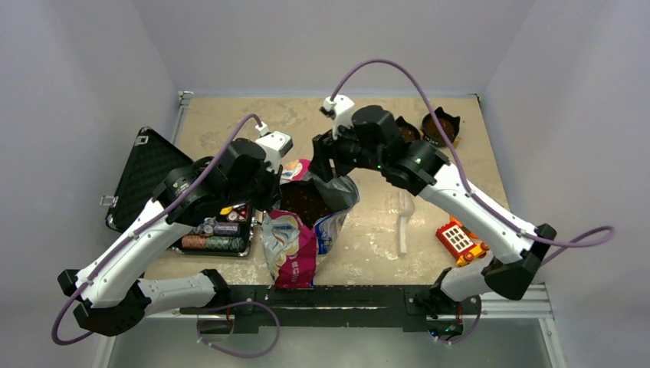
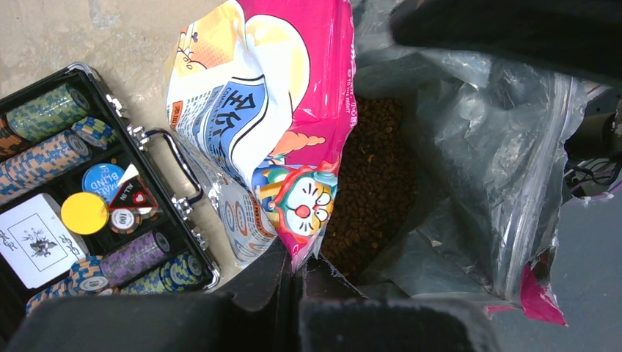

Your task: Serve the pet food

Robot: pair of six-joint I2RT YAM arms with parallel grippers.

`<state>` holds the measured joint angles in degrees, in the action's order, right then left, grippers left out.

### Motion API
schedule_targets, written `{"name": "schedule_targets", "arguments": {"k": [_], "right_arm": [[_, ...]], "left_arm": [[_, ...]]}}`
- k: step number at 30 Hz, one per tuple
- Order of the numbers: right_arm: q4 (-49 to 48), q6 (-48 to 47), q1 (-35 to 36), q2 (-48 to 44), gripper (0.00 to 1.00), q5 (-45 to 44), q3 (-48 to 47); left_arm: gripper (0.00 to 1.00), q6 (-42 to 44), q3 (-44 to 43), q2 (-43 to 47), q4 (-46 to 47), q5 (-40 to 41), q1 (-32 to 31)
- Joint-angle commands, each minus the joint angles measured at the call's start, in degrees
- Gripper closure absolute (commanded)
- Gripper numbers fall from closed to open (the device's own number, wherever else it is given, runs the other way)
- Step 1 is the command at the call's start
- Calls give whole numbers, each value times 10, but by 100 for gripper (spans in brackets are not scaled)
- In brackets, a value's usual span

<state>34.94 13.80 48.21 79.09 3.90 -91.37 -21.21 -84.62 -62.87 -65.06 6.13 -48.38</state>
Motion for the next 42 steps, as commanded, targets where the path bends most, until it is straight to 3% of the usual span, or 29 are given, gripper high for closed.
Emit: {"name": "schedule_targets", "arguments": {"k": [1,11,13,16,18,25,31,36,39,42], "right_arm": [[64,-64,33,31,37,-31,-36],[92,-57,46,101,58,-82,-80],[98,-43,46,114,66,-98,-108],[110,-13,46,126,91,-135,-138],[116,8,46,122,100,-149,-146],[150,107,44,58,100,-217,-163],[147,207,44,5,100,-216,-167],[173,266,43,1,100,-259,-173],[188,286,30,-5,100,-284,-163],[185,303,2,-18,100,-277,-141]], "left_arm": [[100,3,-61,32,63,-59,-5],[100,-2,-61,31,63,-59,-5],[100,-2,-61,31,61,-69,-5],[100,-1,-65,30,57,-76,-5],[99,-1,-70,25,52,-77,-5],[79,12,-106,-7,24,-101,-5],[57,22,-134,-42,29,-155,-5],[49,19,-172,-73,10,-199,-5],[41,20,-183,-66,-4,-187,-5],[39,33,-193,-47,-27,-174,-5]]}}
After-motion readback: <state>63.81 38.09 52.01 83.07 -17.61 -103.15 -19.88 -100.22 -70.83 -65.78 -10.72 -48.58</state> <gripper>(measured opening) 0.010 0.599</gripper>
